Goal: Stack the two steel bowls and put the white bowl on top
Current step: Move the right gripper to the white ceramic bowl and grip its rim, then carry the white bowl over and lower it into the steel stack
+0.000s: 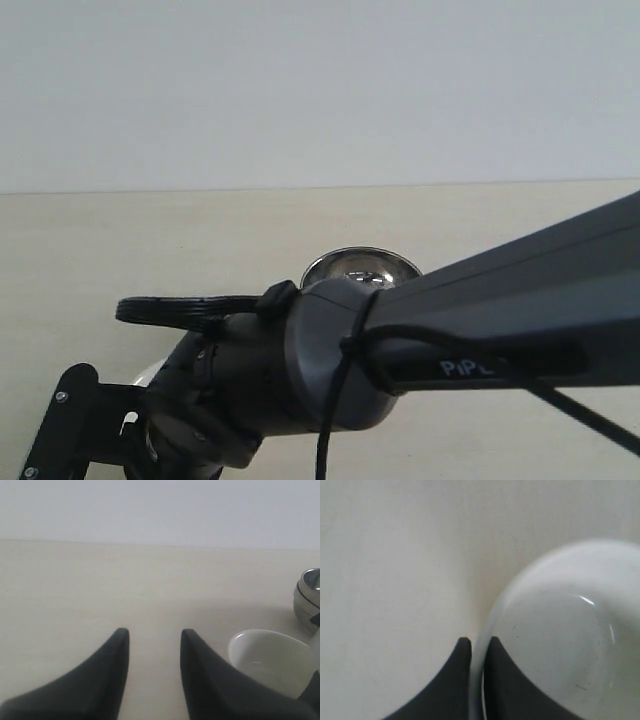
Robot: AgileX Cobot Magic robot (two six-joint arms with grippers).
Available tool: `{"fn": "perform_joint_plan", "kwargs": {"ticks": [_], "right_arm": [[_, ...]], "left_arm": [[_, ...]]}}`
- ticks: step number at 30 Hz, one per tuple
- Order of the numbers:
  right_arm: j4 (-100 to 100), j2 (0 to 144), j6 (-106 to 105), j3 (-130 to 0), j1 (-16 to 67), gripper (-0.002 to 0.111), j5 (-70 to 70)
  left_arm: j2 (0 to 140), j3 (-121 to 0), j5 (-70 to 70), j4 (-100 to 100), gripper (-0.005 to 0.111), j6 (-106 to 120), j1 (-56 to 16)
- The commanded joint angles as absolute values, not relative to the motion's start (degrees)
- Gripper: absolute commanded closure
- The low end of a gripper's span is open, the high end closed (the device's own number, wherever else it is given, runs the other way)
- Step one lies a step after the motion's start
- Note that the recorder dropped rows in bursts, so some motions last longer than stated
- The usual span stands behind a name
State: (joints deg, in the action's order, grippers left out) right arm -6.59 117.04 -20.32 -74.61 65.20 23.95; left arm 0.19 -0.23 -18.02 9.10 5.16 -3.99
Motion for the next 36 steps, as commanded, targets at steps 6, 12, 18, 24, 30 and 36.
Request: {"fn": "perform_joint_plan", "kwargs": {"ticks": [6,12,18,24,30,36], "right_arm": [[-9.27,108.08,-20.02,-74.48,65.19,0.108,23.0],[-14.6,100.98,-15.55,-74.48,65.19,0.108,24.49],[-36.83,97.88,5.41,-74.48,64.3,0.108,34.58],[-38.49,97.88,15.75,-74.48,54.99,0.108,40.88],[-31.88,99.54,15.45,-74.48,48.31,0.108,40.09],[-30.76,104.22,13.92,-74.48,47.84,0.108,39.6]], "left_arm": [[0.0,0.0,-18.07,9.17,0.074,5.54,-3.83],[0.0,0.0,-18.07,9.17,0.074,5.54,-3.83],[0.0,0.0,-18.07,9.17,0.074,5.54,-3.83],[0.0,0.0,-18.07,9.17,0.074,5.54,-3.83],[0.0,0.0,-18.07,9.17,0.074,5.54,-3.83],[0.0,0.0,-18.07,9.17,0.074,5.54,-3.83]]}}
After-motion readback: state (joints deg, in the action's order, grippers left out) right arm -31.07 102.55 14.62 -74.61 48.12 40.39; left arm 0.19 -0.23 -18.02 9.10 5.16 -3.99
